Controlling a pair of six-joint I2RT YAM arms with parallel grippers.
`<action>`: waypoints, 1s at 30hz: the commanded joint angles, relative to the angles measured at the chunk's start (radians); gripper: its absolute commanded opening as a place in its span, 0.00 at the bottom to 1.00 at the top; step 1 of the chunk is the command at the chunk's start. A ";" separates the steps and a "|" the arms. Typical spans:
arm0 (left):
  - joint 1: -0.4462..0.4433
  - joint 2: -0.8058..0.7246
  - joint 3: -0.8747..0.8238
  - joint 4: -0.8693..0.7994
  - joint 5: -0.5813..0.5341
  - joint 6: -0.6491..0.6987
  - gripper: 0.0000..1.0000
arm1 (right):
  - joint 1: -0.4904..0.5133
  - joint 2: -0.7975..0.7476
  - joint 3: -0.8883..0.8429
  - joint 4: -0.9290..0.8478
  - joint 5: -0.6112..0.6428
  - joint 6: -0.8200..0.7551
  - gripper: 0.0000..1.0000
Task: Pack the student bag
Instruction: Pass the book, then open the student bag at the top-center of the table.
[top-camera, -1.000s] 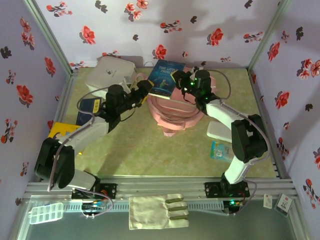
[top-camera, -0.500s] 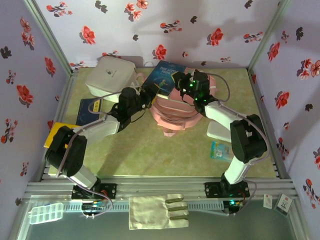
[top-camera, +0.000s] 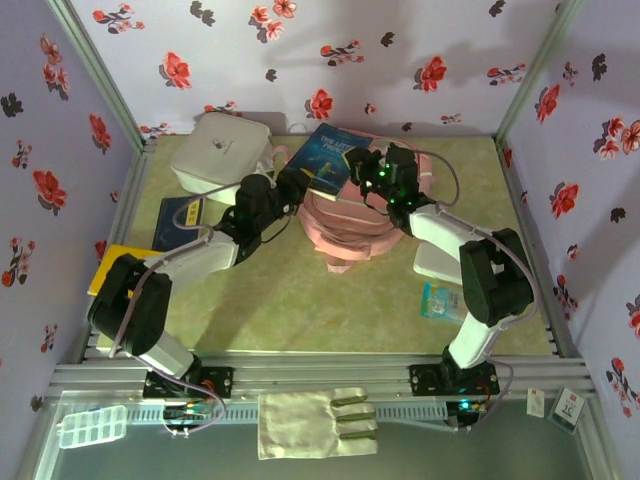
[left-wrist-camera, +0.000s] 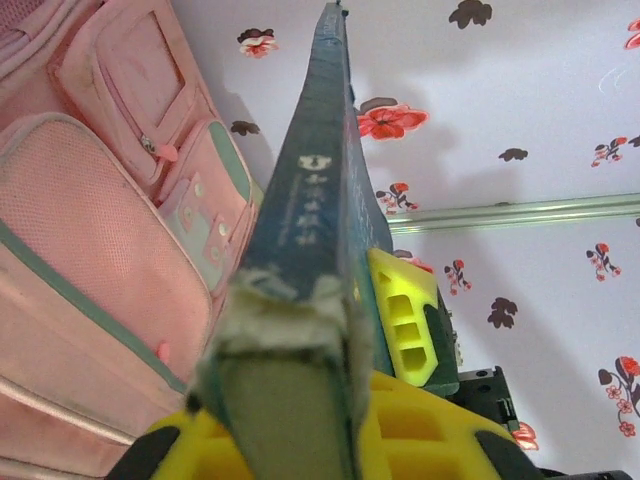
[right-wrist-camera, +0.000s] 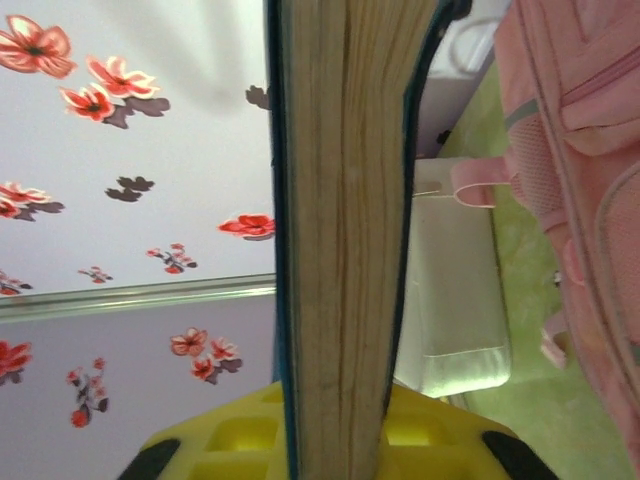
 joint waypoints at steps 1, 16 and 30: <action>0.020 -0.062 -0.025 -0.031 -0.048 0.045 0.00 | 0.000 -0.053 -0.011 -0.081 0.024 -0.132 0.42; 0.148 -0.403 -0.042 -0.499 -0.079 0.412 0.00 | -0.016 -0.091 0.199 -0.968 0.274 -1.315 0.68; 0.220 -0.523 -0.068 -0.604 -0.077 0.476 0.00 | 0.045 0.032 0.291 -1.139 0.278 -1.801 0.73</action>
